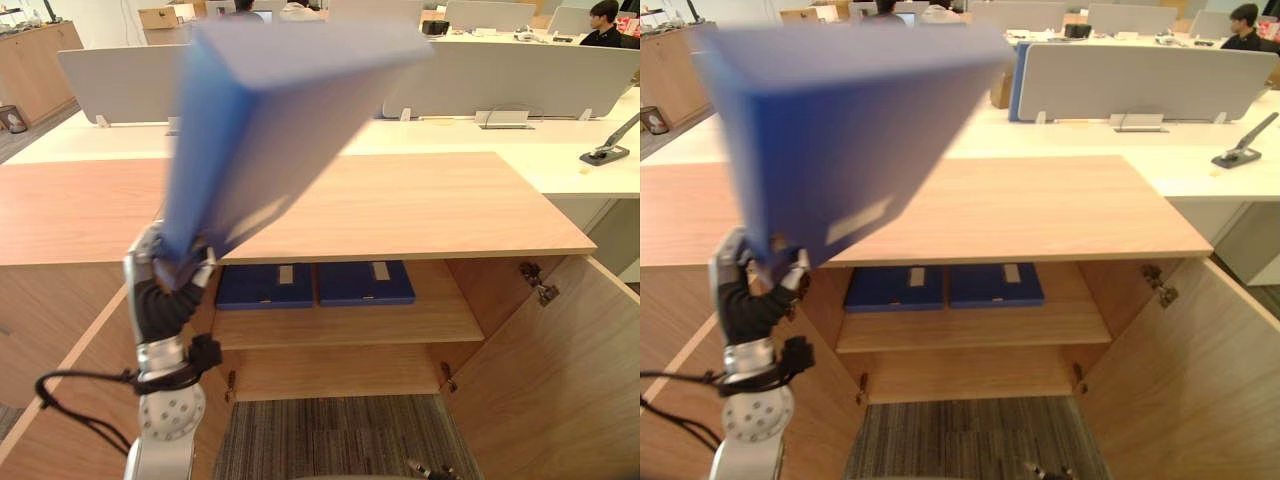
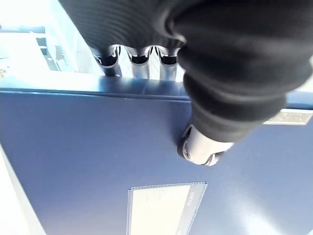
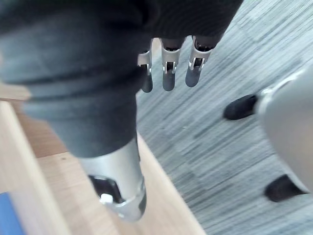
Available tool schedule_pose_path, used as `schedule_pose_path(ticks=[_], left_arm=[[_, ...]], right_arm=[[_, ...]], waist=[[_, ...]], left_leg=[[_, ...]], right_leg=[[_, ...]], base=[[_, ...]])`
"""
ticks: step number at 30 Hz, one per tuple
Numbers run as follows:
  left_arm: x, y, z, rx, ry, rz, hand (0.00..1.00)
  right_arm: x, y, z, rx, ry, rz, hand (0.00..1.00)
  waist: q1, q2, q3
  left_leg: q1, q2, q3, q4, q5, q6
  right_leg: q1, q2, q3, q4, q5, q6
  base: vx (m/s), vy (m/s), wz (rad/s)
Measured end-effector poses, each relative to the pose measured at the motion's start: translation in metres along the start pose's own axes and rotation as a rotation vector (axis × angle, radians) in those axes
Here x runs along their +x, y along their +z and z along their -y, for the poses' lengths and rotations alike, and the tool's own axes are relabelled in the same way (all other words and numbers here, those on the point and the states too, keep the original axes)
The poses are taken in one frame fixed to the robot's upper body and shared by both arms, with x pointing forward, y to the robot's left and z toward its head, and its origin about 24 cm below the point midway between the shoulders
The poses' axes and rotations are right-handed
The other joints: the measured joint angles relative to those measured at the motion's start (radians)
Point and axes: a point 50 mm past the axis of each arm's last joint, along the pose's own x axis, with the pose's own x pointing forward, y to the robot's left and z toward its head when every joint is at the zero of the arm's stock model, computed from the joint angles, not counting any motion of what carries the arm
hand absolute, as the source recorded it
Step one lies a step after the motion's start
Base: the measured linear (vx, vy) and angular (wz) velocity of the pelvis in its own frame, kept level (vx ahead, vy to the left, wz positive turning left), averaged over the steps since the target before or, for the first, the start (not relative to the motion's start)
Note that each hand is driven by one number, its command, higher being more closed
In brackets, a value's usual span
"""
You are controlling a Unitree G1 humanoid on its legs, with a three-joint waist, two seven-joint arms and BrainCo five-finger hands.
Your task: Walk over to the cabinet, pick up the folder, carry it to the office cabinet, place the folder inside the office cabinet, then close the office cabinet door
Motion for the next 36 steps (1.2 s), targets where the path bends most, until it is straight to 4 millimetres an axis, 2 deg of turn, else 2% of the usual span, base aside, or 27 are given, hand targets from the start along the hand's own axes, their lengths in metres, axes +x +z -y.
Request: schedule_pose_path(ticks=[4,5,6,9,13,18,20,23,27,31,36], left_arm=[[-0.007,0.010,-0.013,-0.142,0.065,-0.025,1.00],[-0.008,0.011,-0.014,-0.158,0.066,-0.026,1.00],[-0.009,0.013,-0.015,-0.196,0.059,-0.031,1.00],[-0.012,0.014,-0.015,-0.231,0.035,-0.045,1.00],[-0.018,0.013,-0.011,-0.242,-0.028,-0.074,1.00],[-0.020,0.013,-0.002,-0.272,-0.107,-0.081,1.00],[-0.024,0.007,0.008,-0.287,-0.171,-0.117,1.00],[-0.031,-0.004,0.019,-0.278,-0.275,-0.177,1.00],[-0.042,-0.013,0.032,-0.289,-0.391,-0.242,1.00],[-0.045,-0.014,0.033,-0.314,-0.402,-0.261,1.00],[-0.054,-0.016,0.032,-0.358,-0.423,-0.320,1.00]], right_arm=[[-0.018,0.061,-0.010,0.058,0.065,0.333,0.00],[-0.022,0.069,-0.012,0.069,0.077,0.374,0.00],[-0.034,0.085,-0.020,0.087,0.118,0.467,0.00],[-0.059,0.109,-0.033,0.105,0.209,0.614,0.00],[-0.107,0.149,-0.054,0.102,0.408,0.886,0.00],[-0.141,0.179,-0.077,0.145,0.661,1.040,0.00],[-0.156,0.201,-0.092,0.138,0.823,1.122,0.00],[-0.176,0.228,-0.109,0.122,1.026,1.194,0.00],[-0.199,0.247,-0.133,0.047,1.264,1.206,0.00],[-0.198,0.263,-0.143,0.010,1.321,1.169,0.00],[-0.202,0.272,-0.160,-0.046,1.379,1.128,0.00]], waist=[[-0.009,-0.002,0.000],[-0.010,-0.002,0.001],[-0.014,-0.002,0.000],[-0.024,-0.002,0.002],[-0.031,-0.005,0.010],[-0.028,-0.008,0.012],[-0.026,-0.009,0.013],[-0.013,-0.010,0.013],[0.002,-0.010,0.013],[0.019,-0.011,0.013],[0.023,-0.011,0.013]], left_leg=[[-0.002,-0.002,0.005,0.000,-0.001,-0.001],[-0.002,-0.002,0.006,0.000,-0.001,-0.001],[-0.002,-0.003,0.009,0.000,-0.001,-0.001],[-0.002,-0.003,0.012,0.000,-0.002,-0.001],[-0.003,-0.002,0.025,0.001,-0.006,-0.002],[-0.003,-0.003,0.038,0.004,-0.010,-0.003],[-0.003,-0.003,0.042,0.008,-0.012,0.001],[-0.003,-0.003,0.043,0.012,-0.013,0.004],[-0.003,-0.003,0.044,0.020,-0.018,0.005],[-0.001,-0.003,0.045,0.022,-0.019,0.007],[-0.001,-0.003,0.045,0.023,-0.018,0.007]], right_leg=[[-0.012,-0.004,0.007,0.015,-0.004,0.006],[-0.014,-0.004,0.009,0.015,-0.005,0.006],[-0.015,-0.005,0.011,0.015,-0.005,0.007],[-0.018,-0.005,0.014,0.015,-0.005,0.007],[-0.027,-0.003,0.028,0.015,-0.004,0.008],[-0.035,-0.003,0.049,0.014,-0.002,0.010],[-0.035,-0.004,0.054,0.013,-0.001,0.012],[-0.035,-0.004,0.056,0.014,0.000,0.013],[-0.032,-0.004,0.057,0.016,0.000,0.013],[-0.032,-0.005,0.059,0.020,0.000,0.013],[-0.032,-0.005,0.059,0.026,0.000,0.013]], base=[[-0.02,0.008,-0.03],[-0.03,0.015,-0.06],[-0.02,0.011,-0.05],[-0.01,0.007,-0.05],[0.00,0.006,-0.09],[0.01,0.011,-0.13],[0.01,0.013,-0.06],[0.00,0.004,-0.01],[0.00,0.000,0.00],[0.00,0.000,0.00],[0.00,0.000,0.00]])
